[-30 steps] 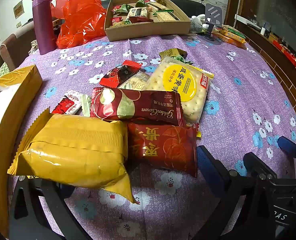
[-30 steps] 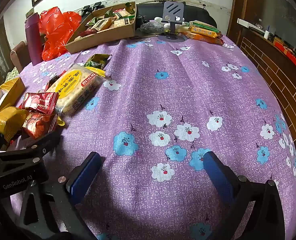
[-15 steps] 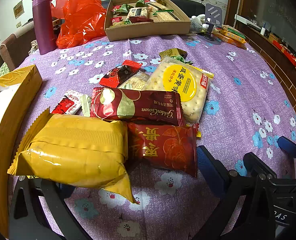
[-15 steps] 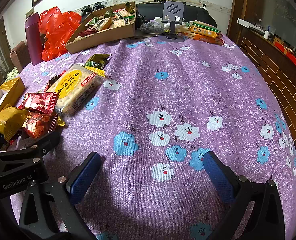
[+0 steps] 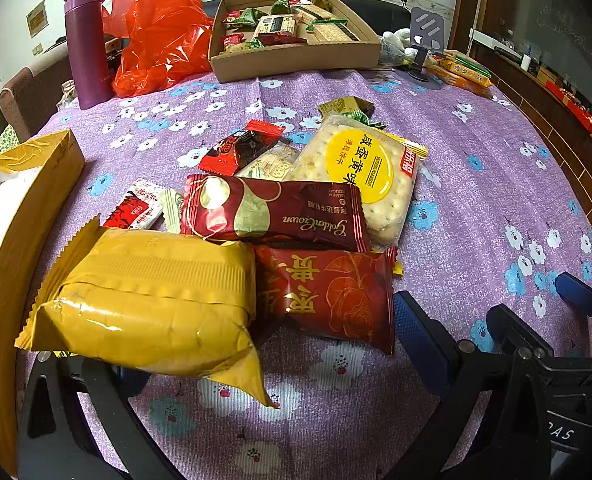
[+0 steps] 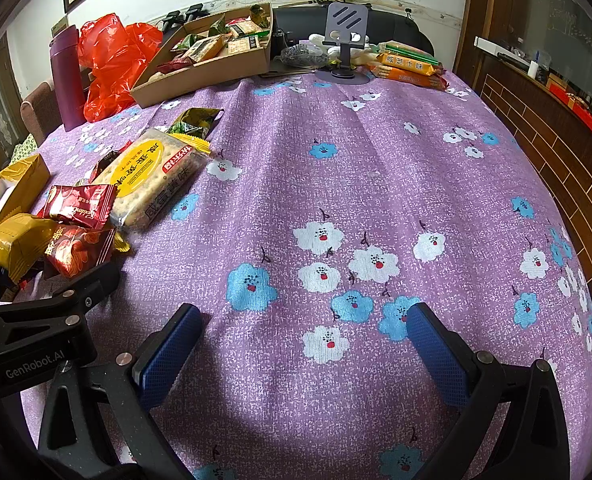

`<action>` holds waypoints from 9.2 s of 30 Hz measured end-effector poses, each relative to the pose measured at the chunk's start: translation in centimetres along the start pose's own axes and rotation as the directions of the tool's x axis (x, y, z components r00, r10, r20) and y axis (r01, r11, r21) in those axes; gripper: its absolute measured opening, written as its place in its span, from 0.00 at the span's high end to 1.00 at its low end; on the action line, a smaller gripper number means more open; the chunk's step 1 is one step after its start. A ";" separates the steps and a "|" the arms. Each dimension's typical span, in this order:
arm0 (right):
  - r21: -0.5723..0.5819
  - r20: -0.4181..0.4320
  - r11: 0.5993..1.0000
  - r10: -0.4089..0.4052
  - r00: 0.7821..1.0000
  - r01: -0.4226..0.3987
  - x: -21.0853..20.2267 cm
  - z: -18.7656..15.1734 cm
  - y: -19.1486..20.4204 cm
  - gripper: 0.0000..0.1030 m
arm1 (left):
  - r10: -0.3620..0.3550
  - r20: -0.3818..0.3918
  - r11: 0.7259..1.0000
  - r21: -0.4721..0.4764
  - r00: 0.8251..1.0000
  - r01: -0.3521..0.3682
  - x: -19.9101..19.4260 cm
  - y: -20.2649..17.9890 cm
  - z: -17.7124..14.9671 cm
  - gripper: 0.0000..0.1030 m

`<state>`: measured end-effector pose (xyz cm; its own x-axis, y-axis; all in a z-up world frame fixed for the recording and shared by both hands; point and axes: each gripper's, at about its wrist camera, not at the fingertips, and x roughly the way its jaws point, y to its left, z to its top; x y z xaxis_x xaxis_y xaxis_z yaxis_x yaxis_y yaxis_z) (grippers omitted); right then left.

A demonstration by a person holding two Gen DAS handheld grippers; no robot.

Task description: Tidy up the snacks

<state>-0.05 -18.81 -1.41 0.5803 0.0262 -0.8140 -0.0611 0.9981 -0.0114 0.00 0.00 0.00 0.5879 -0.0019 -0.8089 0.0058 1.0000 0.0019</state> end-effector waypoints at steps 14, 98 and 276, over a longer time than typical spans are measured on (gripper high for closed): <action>0.000 0.000 1.000 0.000 1.000 0.000 0.0 0.0 0.0 0.00 | 0.000 0.000 1.000 0.000 1.000 0.000 0.0 0.0 0.0 0.00; -0.256 -0.049 0.876 0.411 0.910 -0.409 0.4 2.2 12.4 0.70 | -0.264 0.033 0.955 0.148 0.964 0.257 -8.2 11.7 -4.1 0.23; 0.114 0.149 0.929 0.335 0.930 -0.352 2.9 8.3 8.8 0.31 | -0.232 0.160 0.968 -0.059 0.960 0.243 -10.0 15.9 -1.2 0.78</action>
<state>7.82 -9.44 0.95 0.6407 0.3668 -0.6745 -0.1687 0.9243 0.3425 -6.79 15.91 7.40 0.6925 -0.2342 -0.6823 0.1011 0.9680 -0.2297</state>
